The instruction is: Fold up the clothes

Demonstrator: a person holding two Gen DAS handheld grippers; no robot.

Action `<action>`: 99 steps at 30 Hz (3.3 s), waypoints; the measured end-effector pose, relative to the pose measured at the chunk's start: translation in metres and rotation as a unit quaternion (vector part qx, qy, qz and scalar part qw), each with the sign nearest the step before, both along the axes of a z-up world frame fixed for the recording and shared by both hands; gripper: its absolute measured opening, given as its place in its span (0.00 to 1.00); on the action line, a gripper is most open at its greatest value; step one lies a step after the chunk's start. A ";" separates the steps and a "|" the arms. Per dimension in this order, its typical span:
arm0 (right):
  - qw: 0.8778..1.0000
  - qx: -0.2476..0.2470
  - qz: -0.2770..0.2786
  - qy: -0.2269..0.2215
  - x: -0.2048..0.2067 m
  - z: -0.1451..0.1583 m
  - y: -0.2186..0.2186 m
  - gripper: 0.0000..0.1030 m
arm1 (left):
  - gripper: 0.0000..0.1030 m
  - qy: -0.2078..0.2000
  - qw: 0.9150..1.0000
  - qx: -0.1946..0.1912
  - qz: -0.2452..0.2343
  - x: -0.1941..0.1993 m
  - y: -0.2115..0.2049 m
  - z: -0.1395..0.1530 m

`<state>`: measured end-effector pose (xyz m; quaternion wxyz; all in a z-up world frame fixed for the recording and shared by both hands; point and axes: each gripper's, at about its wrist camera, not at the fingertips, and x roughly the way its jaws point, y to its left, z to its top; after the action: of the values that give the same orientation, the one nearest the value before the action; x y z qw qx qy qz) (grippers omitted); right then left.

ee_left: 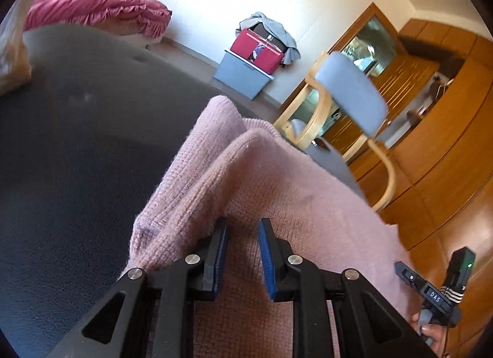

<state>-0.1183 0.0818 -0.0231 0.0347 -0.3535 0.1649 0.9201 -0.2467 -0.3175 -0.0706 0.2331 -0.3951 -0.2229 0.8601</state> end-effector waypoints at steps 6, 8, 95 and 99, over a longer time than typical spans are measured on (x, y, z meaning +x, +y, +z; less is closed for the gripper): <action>0.998 -0.040 -0.039 0.020 0.017 0.010 0.045 0.31 | 0.20 0.002 1.000 0.009 -0.003 -0.002 -0.004 -0.001; 0.998 -0.023 -0.055 -0.002 0.014 0.004 0.060 0.28 | 0.20 0.001 1.000 0.009 -0.003 -0.006 -0.003 0.000; 0.949 -0.223 -0.206 0.083 0.132 0.003 0.146 0.76 | 0.21 0.108 0.971 -0.036 -0.210 0.129 0.138 0.048; 0.937 -0.230 -0.257 0.047 0.180 -0.004 0.154 0.76 | 0.21 0.151 0.951 -0.067 -0.261 0.153 0.158 0.056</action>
<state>0.0621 0.2354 -0.0273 0.1801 -0.2534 0.4587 0.8324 -0.0934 -0.1598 -0.0144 0.4537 -0.3197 -0.0156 0.8317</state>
